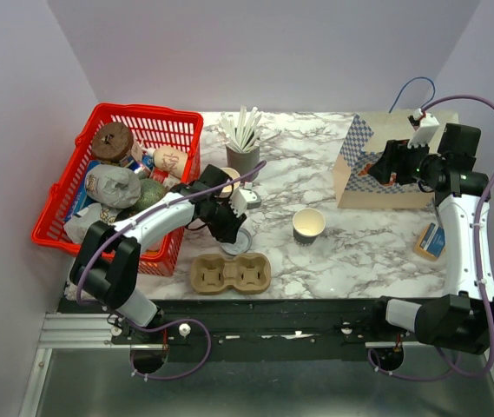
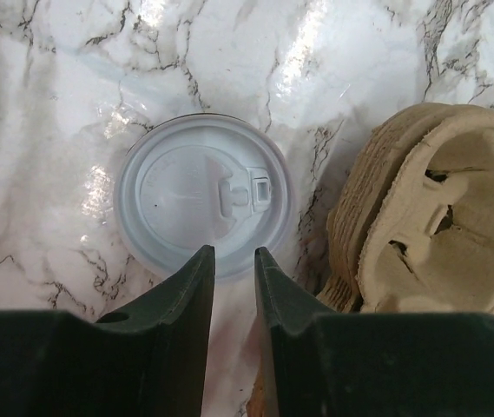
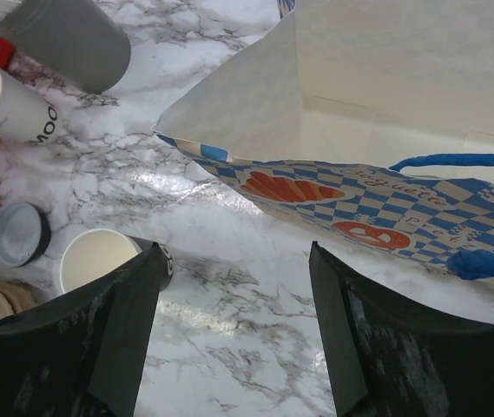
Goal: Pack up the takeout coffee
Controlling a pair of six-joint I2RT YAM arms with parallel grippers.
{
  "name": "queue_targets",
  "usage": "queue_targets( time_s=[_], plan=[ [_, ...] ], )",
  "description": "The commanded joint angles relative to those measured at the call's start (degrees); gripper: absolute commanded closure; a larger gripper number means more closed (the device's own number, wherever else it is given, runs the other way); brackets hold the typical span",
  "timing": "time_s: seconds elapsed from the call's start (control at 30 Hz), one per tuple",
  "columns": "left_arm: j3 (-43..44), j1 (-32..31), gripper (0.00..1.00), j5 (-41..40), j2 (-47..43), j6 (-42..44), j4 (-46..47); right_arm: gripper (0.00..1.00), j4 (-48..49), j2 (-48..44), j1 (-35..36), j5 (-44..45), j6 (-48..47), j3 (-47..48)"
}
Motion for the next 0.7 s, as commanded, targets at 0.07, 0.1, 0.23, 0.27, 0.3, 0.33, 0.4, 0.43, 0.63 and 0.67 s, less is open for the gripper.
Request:
queue_targets(
  time_s=[0.07, 0.1, 0.23, 0.27, 0.3, 0.33, 0.4, 0.43, 0.63, 0.67],
  plan=[
    [0.41, -1.07, 0.67, 1.20, 0.67, -5.16, 4.65, 0.23, 1.02, 0.99, -0.34, -1.41, 0.54, 0.82],
    [0.41, -1.68, 0.68, 0.16, 0.94, -6.99, 5.52, 0.23, 0.93, 1.08, -0.34, -1.41, 0.54, 0.82],
    [0.15, -1.78, 0.71, -4.41, 2.00, -8.86, 6.85, 0.23, 0.84, 0.91, -0.34, -1.41, 0.36, 0.82],
    [-0.29, -1.78, 0.72, -5.47, 1.91, -8.60, 7.03, 0.23, 0.93, 0.82, -0.34, -1.41, 0.36, 0.82],
    [-0.55, -1.69, 0.72, -6.70, 1.82, -8.07, 7.20, 0.23, 1.02, 0.73, -0.34, -1.41, 0.36, 0.65],
    [-0.82, -1.78, 0.72, -8.63, 1.73, -6.33, 7.20, 0.23, 1.02, 0.73, -0.34, -1.32, 0.36, 0.47],
    [-1.52, -1.51, 0.73, -10.40, 1.91, -4.65, 7.20, 0.23, 1.19, 0.56, -0.34, -1.41, 0.36, 0.21],
    [-1.79, -1.43, 0.73, -10.66, 1.91, -3.25, 7.03, 0.23, 1.28, 0.56, -0.34, -1.41, 0.36, 0.12],
    [-2.84, -1.16, 0.74, -15.14, 2.09, -1.83, 9.13, 0.23, 1.37, 0.82, -0.34, -1.58, 0.36, 0.56],
    [-3.19, -1.16, 0.74, -16.98, 2.00, -1.83, 9.66, 0.23, 1.37, 0.91, -0.34, -1.58, 0.36, 0.64]
  ],
)
